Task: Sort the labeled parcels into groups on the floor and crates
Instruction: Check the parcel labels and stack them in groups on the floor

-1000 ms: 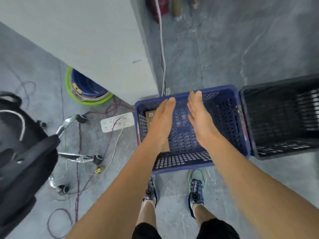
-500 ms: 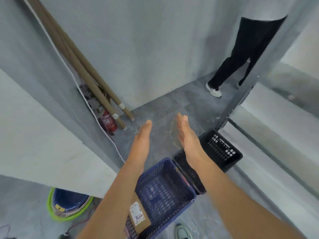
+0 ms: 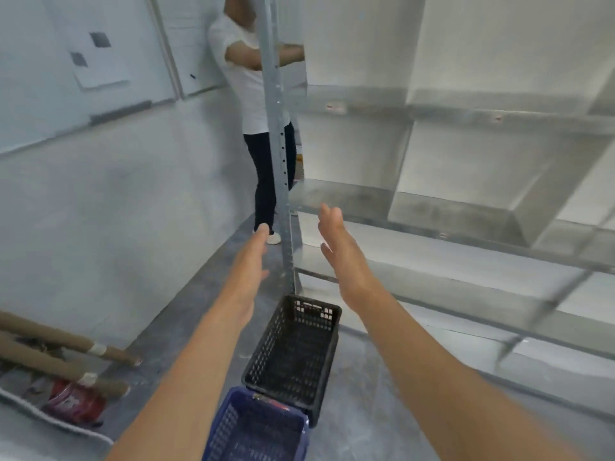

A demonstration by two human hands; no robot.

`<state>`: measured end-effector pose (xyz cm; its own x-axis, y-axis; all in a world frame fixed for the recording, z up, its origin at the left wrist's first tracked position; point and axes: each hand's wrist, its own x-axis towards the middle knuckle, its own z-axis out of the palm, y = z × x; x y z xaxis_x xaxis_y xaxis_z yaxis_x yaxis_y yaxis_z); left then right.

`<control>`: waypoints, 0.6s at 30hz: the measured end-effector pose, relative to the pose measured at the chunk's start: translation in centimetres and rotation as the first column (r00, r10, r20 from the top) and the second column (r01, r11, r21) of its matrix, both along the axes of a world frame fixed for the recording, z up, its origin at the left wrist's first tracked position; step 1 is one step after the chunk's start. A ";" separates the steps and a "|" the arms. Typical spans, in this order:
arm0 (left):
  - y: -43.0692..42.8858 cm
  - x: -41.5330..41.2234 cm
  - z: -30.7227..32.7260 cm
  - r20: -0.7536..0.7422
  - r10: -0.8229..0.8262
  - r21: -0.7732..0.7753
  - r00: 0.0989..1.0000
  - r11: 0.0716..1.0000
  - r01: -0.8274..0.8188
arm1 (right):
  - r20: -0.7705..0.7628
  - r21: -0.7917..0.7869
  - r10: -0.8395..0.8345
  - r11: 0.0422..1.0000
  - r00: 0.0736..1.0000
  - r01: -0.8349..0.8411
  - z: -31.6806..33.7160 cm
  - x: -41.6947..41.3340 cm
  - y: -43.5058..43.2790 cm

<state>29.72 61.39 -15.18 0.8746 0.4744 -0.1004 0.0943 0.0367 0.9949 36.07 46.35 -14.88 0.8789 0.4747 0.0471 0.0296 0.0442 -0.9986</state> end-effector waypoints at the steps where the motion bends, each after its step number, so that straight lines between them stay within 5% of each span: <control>1: -2.0 0.9 0.3 0.007 -0.042 0.006 0.999 0.999 0.042 | 0.007 -0.002 -0.037 0.999 0.999 0.037 0.2 0.2 -2.2; 9: -22.5 8.0 1.9 -0.009 -0.388 0.058 0.922 0.920 0.388 | -0.046 0.019 -0.366 0.930 0.930 0.367 0.2 2.6 -23.4; 18: -48.1 12.6 2.6 -0.003 -0.681 0.023 0.732 0.732 0.681 | -0.116 0.027 -0.671 0.735 0.732 0.678 -0.3 2.0 -48.0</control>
